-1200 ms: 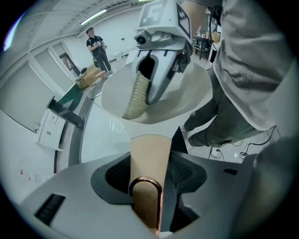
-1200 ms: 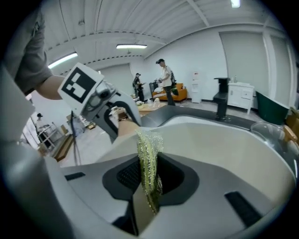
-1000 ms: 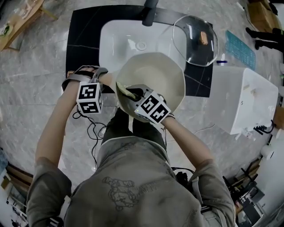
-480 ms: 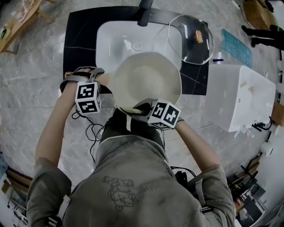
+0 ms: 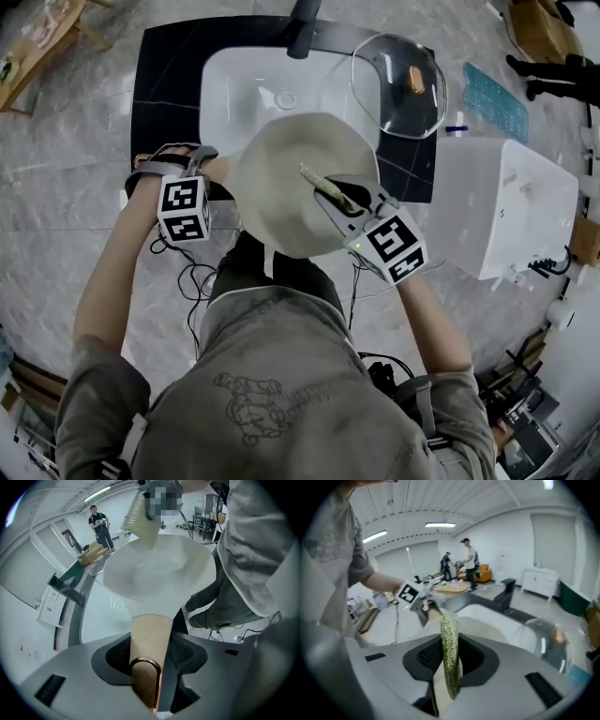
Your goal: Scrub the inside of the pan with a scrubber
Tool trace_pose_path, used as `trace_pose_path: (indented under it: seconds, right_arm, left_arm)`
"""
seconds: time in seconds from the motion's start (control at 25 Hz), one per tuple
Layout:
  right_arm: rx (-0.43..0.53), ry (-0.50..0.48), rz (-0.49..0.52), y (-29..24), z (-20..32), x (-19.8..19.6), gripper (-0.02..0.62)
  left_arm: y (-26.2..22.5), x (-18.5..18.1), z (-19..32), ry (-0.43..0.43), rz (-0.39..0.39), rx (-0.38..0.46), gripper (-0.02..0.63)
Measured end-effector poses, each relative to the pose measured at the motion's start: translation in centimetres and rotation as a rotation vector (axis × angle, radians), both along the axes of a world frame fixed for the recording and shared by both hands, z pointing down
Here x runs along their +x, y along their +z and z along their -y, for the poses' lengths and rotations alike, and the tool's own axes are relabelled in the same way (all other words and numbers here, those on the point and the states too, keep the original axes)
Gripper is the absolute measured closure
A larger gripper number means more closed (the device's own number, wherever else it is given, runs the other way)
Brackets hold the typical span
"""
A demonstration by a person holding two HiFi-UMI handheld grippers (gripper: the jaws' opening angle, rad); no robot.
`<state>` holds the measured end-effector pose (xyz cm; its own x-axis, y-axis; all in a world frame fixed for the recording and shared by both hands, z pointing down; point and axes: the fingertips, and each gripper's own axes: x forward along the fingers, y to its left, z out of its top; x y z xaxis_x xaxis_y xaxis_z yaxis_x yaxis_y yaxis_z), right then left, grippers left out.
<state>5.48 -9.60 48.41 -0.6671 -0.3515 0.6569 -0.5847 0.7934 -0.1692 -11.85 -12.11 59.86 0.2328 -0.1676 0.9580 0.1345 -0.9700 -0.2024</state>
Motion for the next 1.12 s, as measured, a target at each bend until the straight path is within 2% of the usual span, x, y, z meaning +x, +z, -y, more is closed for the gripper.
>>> trace_pose_path:
  seconds: [0.08, 0.16, 0.24, 0.36, 0.6, 0.72, 0.84, 0.92, 1.12]
  right_arm:
    - [0.128, 0.176, -0.044, -1.1, 3.2, 2.4, 0.511]
    - [0.229, 0.291, -0.114, -1.5, 5.2, 4.2, 0.511]
    - [0.293, 0.357, -0.173, -1.2, 6.4, 5.1, 0.511]
    - [0.327, 0.397, -0.215, 0.3, 7.7, 5.1, 0.511]
    - [0.378, 0.340, -0.340, 4.0, 8.3, 4.2, 0.511]
    - [0.454, 0.249, -0.468, 5.8, 8.1, 3.8, 0.511]
    - [0.479, 0.168, -0.536, 7.5, 7.6, 2.8, 0.511]
    - [0.448, 0.128, -0.548, 8.8, 7.1, 2.1, 0.511]
    - [0.260, 0.018, -0.547, 13.2, 4.7, 0.4, 0.511]
  left_arm:
    - [0.0, 0.0, 0.0, 0.002, 0.000, 0.001, 0.376]
    - [0.0, 0.0, 0.0, 0.005, 0.001, 0.007, 0.377]
    - [0.1, 0.0, 0.1, 0.008, 0.001, 0.014, 0.377]
    - [0.1, 0.0, 0.1, 0.012, 0.000, 0.020, 0.377]
    - [0.2, 0.1, 0.2, 0.019, -0.006, 0.032, 0.379]
    - [0.2, 0.2, 0.2, 0.021, -0.011, 0.036, 0.380]
    - [0.1, 0.1, 0.2, 0.021, -0.014, 0.037, 0.380]
    - [0.1, 0.1, 0.2, 0.024, -0.018, 0.040, 0.382]
    - [0.0, 0.1, 0.4, 0.025, -0.024, 0.044, 0.382]
